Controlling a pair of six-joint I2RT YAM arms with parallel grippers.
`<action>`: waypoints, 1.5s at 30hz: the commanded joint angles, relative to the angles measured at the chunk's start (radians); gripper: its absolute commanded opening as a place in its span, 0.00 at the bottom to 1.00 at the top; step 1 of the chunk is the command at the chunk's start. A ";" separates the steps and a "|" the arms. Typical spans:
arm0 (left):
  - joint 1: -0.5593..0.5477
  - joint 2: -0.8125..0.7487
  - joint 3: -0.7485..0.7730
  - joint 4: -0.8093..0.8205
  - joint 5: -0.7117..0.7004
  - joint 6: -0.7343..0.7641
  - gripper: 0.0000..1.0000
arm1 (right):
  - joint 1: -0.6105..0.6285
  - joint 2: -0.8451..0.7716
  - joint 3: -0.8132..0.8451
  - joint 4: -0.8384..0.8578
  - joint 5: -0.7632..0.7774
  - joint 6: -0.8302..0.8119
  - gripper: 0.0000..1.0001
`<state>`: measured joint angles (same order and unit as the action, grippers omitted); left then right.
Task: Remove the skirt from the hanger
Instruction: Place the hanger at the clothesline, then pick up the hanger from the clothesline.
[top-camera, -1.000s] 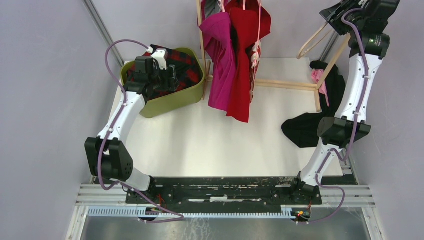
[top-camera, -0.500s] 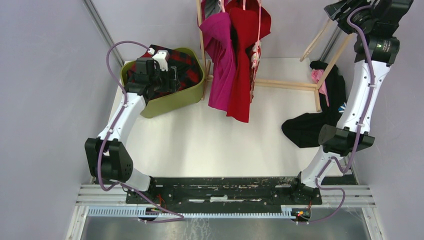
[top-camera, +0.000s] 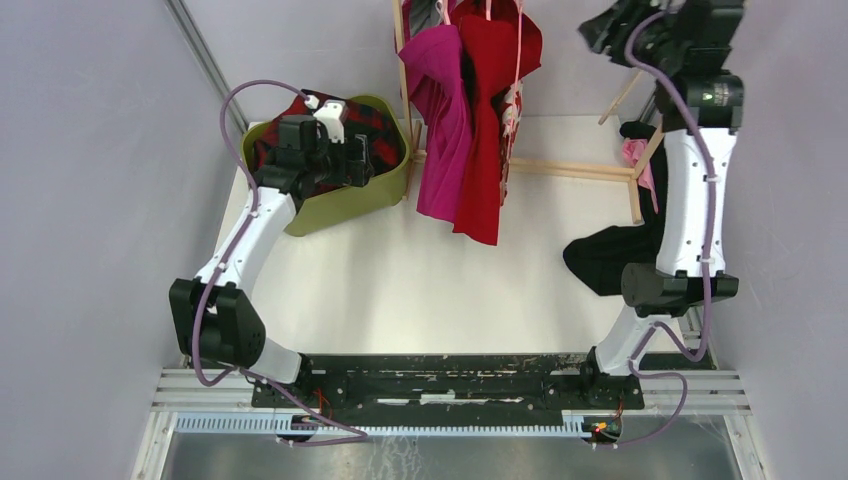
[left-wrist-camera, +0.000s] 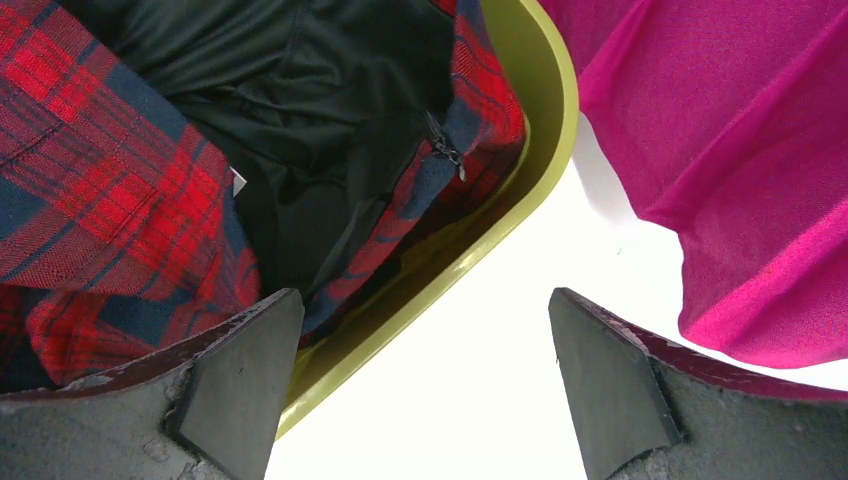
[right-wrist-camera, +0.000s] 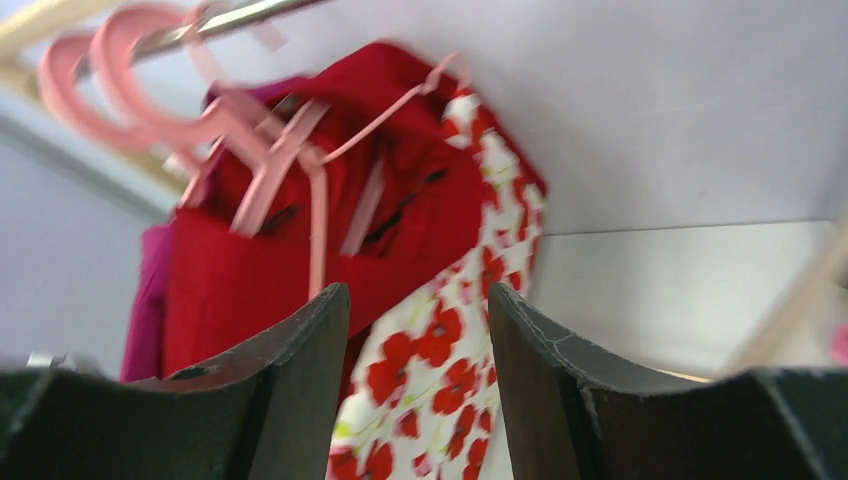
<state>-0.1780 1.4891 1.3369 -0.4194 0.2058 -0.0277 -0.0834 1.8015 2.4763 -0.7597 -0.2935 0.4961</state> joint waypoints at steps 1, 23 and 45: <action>-0.017 -0.058 0.046 0.008 -0.032 0.023 0.99 | 0.131 -0.064 -0.043 0.031 0.091 -0.161 0.59; -0.023 -0.172 0.004 -0.037 -0.102 0.035 0.99 | 0.329 0.082 -0.119 0.423 0.284 -0.196 0.58; -0.023 -0.152 -0.013 -0.030 -0.136 0.066 0.99 | 0.364 0.240 -0.070 0.510 0.482 -0.253 0.53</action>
<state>-0.1989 1.3411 1.3281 -0.4755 0.0784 -0.0055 0.2668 2.0323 2.3810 -0.2993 0.1291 0.2699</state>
